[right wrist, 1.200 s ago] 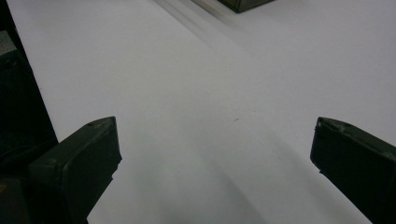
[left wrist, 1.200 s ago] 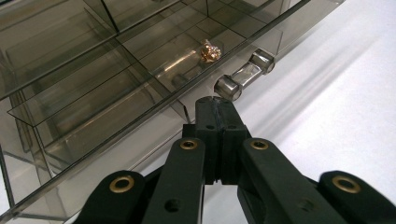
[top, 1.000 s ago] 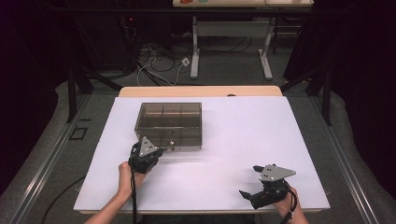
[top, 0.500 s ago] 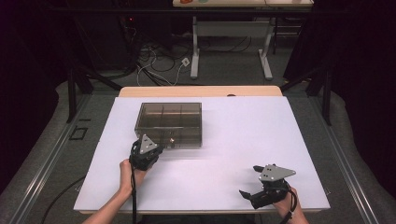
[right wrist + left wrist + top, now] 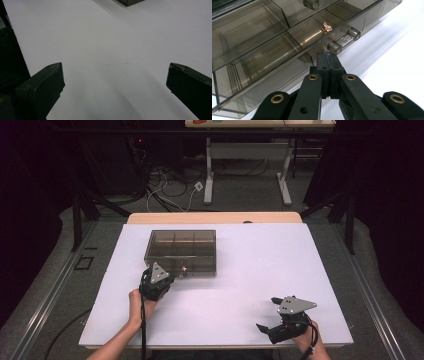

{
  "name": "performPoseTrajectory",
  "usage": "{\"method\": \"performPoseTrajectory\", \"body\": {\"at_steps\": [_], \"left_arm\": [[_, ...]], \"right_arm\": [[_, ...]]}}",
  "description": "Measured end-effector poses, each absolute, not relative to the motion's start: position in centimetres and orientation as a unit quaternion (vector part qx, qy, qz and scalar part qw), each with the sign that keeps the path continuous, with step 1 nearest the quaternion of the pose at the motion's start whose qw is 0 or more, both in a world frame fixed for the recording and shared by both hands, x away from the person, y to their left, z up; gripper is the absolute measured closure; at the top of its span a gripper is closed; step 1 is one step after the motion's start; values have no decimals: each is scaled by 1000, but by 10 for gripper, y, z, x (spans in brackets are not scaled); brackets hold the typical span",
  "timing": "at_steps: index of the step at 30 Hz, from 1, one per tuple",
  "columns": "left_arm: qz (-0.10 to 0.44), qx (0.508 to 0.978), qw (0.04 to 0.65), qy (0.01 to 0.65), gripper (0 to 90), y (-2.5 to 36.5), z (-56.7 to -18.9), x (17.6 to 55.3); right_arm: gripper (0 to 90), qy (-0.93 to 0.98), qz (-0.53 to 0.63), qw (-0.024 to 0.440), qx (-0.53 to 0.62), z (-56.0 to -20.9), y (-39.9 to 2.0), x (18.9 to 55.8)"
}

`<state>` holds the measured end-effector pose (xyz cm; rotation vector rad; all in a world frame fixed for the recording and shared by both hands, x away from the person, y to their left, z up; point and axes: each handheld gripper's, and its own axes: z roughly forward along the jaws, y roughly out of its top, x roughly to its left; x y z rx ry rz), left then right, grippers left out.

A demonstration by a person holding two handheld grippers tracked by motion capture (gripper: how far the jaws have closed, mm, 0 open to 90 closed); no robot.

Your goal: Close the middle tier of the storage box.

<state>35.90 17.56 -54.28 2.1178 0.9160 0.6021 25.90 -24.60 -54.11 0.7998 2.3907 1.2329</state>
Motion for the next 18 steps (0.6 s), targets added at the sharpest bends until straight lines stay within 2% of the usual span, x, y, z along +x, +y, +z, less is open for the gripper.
{"method": "performPoseTrajectory", "body": {"at_steps": [18], "left_arm": [[237, 821, 373, 362, 899, 175, -544, 370]], "right_arm": [[9, 842, 430, 164, 282, -541, -246, 259]]}}
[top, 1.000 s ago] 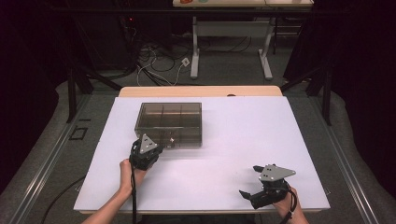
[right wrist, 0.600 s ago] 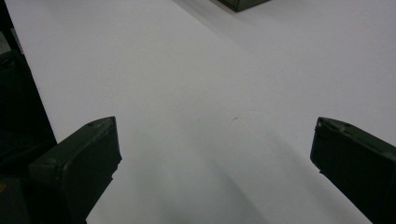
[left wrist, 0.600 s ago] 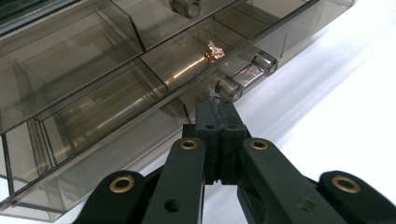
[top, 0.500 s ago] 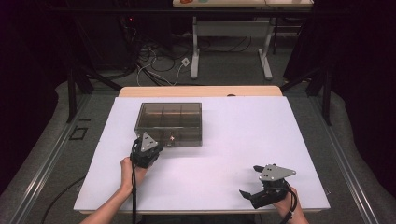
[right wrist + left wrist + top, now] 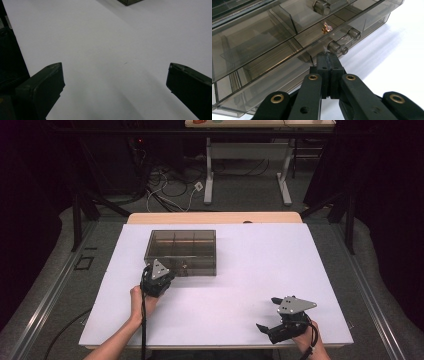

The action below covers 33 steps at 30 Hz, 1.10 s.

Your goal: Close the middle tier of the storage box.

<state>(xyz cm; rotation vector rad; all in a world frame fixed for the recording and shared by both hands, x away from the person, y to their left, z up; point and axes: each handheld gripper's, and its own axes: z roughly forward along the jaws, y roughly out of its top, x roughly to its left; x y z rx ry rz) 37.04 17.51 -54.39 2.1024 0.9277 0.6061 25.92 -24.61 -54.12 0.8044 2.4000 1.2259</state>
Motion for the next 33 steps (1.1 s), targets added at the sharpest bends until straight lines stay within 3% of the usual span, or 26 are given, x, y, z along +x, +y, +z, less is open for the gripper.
{"method": "performPoseTrajectory", "body": {"at_steps": [33], "left_arm": [[249, 816, 372, 365, 900, 173, -547, 380]], "right_arm": [[9, 842, 429, 165, 284, -541, -247, 259]]}}
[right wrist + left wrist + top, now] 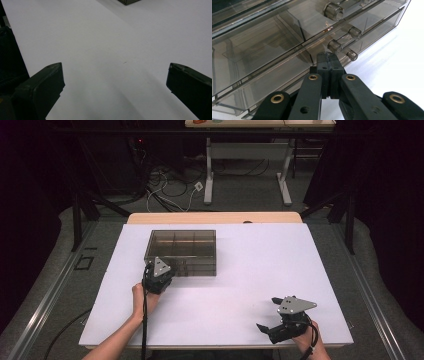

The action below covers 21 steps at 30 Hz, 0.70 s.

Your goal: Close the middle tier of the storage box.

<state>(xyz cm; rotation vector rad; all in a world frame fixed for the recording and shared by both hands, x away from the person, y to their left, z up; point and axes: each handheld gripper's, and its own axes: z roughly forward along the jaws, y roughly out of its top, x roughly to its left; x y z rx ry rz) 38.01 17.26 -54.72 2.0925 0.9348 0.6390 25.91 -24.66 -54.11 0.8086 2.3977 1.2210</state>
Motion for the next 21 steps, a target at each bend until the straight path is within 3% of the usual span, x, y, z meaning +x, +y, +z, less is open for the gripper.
{"method": "performPoseTrajectory", "body": {"at_steps": [10, 15, 21], "left_arm": [[245, 817, 373, 365, 889, 174, -547, 380], [236, 819, 375, 365, 831, 174, -547, 379], [231, 819, 385, 357, 603, 175, -541, 372]], "right_arm": [[9, 842, 429, 164, 282, -541, -246, 259], [9, 842, 431, 166, 279, -541, -246, 258], [9, 842, 430, 166, 281, -540, -247, 258]]}}
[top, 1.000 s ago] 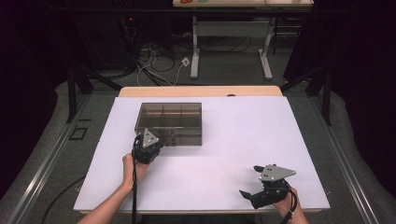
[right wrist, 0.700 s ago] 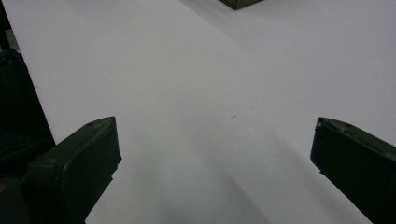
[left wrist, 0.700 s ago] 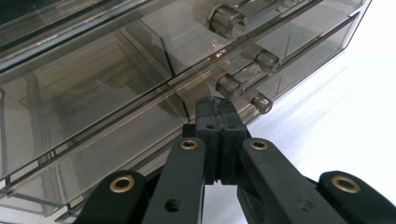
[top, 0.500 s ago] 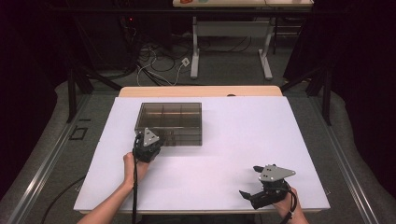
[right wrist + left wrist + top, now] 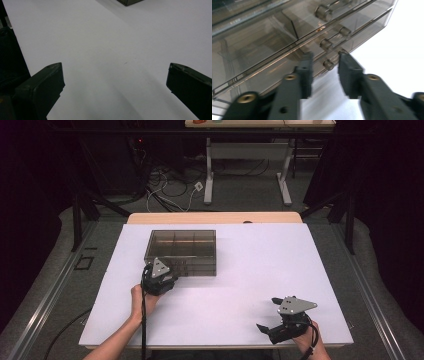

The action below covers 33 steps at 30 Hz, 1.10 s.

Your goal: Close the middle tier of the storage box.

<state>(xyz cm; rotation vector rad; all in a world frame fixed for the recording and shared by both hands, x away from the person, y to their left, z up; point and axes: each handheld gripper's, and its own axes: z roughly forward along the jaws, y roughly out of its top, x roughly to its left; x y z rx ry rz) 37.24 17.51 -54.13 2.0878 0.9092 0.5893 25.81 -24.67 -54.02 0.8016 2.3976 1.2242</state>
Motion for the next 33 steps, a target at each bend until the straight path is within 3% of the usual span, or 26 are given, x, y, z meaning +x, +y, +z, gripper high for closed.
{"method": "performPoseTrajectory", "body": {"at_steps": [8, 18, 26, 33], "left_arm": [[217, 824, 378, 363, 304, 185, -542, 370], [225, 824, 379, 356, 93, 195, -531, 353], [221, 831, 373, 348, 0, 192, -526, 339], [211, 835, 378, 339, 0, 194, -523, 323]], "right_arm": [[8, 841, 431, 166, 282, -540, -247, 257], [8, 841, 431, 166, 281, -540, -247, 257], [5, 840, 429, 166, 286, -540, -248, 257], [0, 842, 428, 163, 285, -540, -248, 257]]}}
